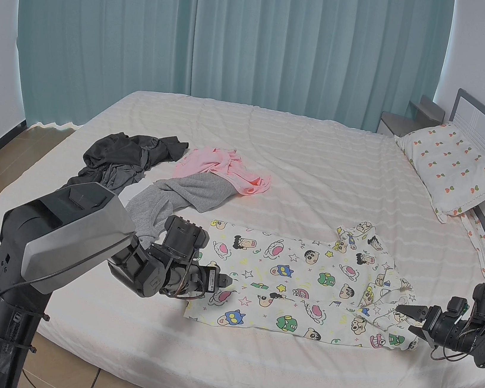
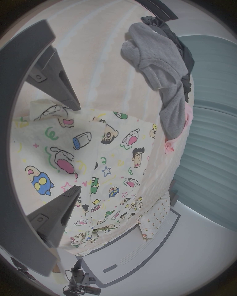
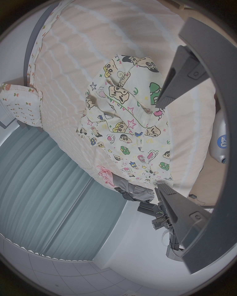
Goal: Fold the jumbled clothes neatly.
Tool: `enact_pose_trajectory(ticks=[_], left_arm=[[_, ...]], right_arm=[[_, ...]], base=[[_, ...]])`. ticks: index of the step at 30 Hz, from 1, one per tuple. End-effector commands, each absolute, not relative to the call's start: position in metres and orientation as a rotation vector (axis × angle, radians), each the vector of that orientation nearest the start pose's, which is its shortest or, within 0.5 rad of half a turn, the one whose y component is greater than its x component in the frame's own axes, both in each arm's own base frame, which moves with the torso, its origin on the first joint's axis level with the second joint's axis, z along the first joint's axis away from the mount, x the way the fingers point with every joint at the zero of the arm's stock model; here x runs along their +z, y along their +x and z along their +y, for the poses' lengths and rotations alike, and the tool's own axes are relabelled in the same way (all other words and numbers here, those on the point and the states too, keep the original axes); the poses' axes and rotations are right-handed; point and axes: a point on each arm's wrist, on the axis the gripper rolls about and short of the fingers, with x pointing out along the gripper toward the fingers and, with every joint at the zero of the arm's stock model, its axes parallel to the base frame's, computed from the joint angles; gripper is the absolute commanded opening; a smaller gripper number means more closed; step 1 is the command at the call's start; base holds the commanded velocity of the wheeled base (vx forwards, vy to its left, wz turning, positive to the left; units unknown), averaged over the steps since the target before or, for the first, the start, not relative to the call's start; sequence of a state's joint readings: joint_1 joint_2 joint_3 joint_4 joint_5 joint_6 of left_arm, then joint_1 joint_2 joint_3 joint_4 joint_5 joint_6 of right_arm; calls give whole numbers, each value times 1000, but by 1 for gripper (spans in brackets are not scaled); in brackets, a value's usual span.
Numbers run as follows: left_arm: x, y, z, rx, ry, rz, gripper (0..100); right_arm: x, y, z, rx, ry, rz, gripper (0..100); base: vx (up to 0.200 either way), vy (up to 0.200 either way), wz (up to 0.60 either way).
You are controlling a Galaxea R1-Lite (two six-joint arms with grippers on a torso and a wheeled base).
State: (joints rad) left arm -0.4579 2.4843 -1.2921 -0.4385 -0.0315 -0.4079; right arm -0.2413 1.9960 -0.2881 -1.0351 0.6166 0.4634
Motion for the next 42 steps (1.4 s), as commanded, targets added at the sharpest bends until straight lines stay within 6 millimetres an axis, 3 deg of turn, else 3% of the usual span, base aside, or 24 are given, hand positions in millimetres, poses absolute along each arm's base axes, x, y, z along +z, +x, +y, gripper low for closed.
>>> enact_pose_trajectory(ticks=[1, 9, 22, 23, 34, 42], left_arm=[[-29, 396, -203, -309, -221, 848, 100], [-42, 393, -205, -306, -211, 878, 100], [-43, 393, -205, -303, -210, 873, 100], [-42, 394, -205, -303, -214, 861, 0], [-38, 397, -203, -251, -242, 813, 0], [-11, 392, -203, -230, -293, 773, 0]], right_arm=[[28, 248, -47, 214, 725, 697, 100], [28, 248, -48, 212, 727, 697, 100], [26, 248, -48, 211, 726, 705, 100], [26, 248, -48, 213, 723, 704, 100], [25, 246, -47, 214, 725, 709, 100], [25, 246, -47, 214, 725, 709, 100]], base=[[0, 0, 0], [0, 0, 0], [0, 0, 0], [0, 0, 0], [0, 0, 0], [0, 0, 0]])
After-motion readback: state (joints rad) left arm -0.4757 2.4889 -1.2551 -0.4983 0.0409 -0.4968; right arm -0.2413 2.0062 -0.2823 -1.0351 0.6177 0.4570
